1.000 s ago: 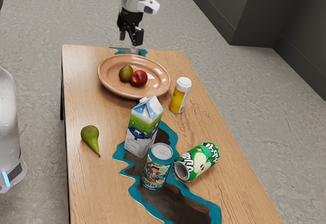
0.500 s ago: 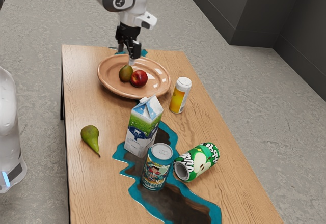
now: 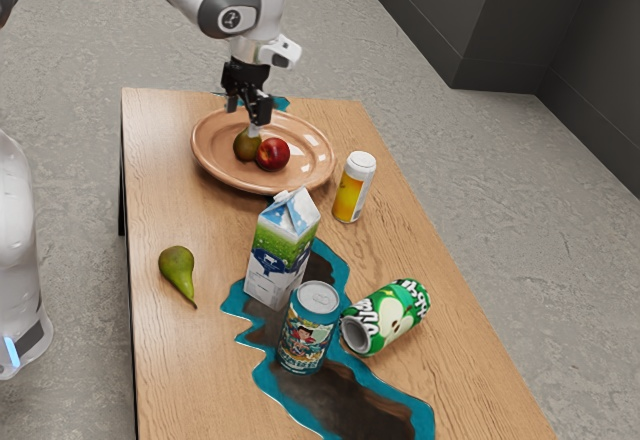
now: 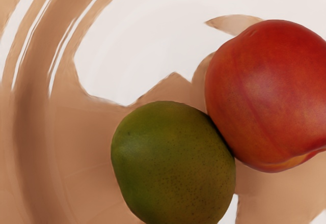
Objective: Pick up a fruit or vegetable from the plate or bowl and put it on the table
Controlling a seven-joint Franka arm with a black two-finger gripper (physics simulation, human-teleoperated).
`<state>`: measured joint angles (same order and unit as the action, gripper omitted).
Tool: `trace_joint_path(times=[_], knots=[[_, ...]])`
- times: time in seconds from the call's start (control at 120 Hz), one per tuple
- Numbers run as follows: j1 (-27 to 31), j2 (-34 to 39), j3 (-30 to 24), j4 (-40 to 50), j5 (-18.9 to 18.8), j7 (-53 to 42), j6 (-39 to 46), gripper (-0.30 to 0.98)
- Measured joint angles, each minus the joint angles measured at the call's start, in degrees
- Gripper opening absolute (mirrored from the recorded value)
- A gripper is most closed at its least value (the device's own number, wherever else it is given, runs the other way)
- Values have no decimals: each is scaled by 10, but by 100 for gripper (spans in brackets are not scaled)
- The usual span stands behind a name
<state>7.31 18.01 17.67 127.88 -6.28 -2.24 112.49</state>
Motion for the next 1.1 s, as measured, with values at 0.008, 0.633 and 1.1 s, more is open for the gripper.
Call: trace_joint_path(times=[0.008, 0.633, 1.1], knots=[[0, 0, 0, 0, 0, 0, 0, 69], [1, -24, 1, 12, 6, -1, 30, 69], [1, -55, 15, 12, 15, -2, 48, 69]])
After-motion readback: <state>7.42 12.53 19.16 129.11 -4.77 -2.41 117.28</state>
